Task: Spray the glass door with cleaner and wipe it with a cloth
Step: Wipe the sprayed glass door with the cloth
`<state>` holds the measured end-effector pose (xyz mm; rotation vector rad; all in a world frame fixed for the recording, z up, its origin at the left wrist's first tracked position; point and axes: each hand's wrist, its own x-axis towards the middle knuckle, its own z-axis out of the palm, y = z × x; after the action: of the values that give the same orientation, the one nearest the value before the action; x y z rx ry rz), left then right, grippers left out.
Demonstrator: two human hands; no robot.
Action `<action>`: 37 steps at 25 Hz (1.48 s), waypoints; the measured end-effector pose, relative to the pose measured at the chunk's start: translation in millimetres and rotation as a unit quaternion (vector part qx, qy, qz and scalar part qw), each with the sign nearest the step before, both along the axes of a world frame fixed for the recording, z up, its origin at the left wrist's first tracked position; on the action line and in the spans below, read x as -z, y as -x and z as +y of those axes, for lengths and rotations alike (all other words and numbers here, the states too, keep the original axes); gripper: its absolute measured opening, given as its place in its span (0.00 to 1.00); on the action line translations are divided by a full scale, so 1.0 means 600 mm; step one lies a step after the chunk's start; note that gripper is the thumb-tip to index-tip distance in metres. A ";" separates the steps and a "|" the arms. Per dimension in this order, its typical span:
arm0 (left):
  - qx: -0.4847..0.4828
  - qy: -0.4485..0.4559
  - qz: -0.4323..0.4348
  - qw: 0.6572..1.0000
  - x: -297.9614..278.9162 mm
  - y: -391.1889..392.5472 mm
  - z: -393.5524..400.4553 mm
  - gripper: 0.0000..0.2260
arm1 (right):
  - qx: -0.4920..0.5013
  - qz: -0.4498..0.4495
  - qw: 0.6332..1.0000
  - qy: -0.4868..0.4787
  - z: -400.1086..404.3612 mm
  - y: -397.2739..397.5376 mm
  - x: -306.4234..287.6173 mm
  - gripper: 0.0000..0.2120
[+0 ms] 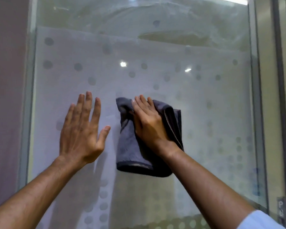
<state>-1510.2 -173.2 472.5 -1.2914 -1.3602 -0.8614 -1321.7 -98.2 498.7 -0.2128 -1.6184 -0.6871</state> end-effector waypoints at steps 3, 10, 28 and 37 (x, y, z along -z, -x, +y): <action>0.004 0.000 0.004 1.000 -0.001 0.001 -0.003 0.37 | 0.010 0.058 0.997 0.042 0.010 -0.022 0.000 0.18; 0.009 0.005 0.000 1.000 0.001 -0.004 -0.005 0.36 | 0.084 0.149 0.983 0.058 0.081 -0.189 0.085 0.19; 0.014 0.017 -0.005 1.000 -0.001 -0.004 -0.010 0.35 | -0.036 -0.063 0.997 0.006 0.010 -0.009 -0.050 0.18; 0.077 0.001 -0.052 0.996 -0.009 -0.032 -0.033 0.33 | -0.072 -0.102 0.991 0.054 -0.001 -0.023 0.056 0.18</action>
<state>-1491.0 -192.9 477.9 -1.3824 -1.3545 -1.0457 -1307.7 -98.5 465.2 -0.1052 -1.8483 -0.5244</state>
